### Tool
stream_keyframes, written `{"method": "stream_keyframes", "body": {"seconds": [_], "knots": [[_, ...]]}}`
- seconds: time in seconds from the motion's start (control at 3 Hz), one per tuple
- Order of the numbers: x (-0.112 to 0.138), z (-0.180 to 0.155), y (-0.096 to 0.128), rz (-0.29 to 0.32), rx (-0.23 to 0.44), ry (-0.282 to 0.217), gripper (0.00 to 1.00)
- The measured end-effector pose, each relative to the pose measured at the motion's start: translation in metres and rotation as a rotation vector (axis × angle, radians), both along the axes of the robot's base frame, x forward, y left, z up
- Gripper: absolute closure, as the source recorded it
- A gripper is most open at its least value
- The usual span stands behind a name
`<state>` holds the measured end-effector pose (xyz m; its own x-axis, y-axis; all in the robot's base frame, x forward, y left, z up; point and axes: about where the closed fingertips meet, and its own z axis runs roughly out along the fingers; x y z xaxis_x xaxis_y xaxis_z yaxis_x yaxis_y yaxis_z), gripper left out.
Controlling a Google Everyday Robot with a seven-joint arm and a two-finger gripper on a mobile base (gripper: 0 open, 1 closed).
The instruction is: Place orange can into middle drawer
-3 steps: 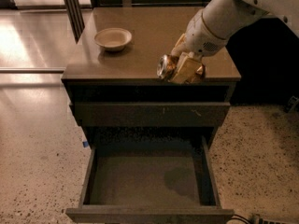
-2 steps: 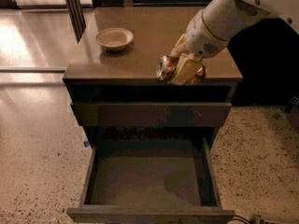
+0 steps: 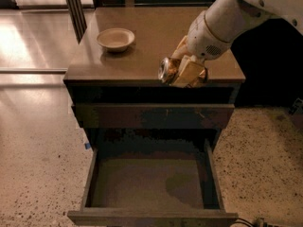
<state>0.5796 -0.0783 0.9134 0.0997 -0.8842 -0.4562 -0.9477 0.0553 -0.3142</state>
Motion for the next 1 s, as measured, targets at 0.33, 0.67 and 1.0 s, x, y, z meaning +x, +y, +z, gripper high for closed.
{"method": "stream_keyframes", "body": {"seconds": [0.33, 0.67, 1.0], "knots": [[-0.005, 0.000, 0.001, 0.000, 0.000, 0.000, 1.00], [-0.042, 0.007, -0.006, -0.019, -0.007, 0.037, 1.00], [-0.052, 0.007, -0.005, -0.021, -0.008, 0.035, 1.00]]}}
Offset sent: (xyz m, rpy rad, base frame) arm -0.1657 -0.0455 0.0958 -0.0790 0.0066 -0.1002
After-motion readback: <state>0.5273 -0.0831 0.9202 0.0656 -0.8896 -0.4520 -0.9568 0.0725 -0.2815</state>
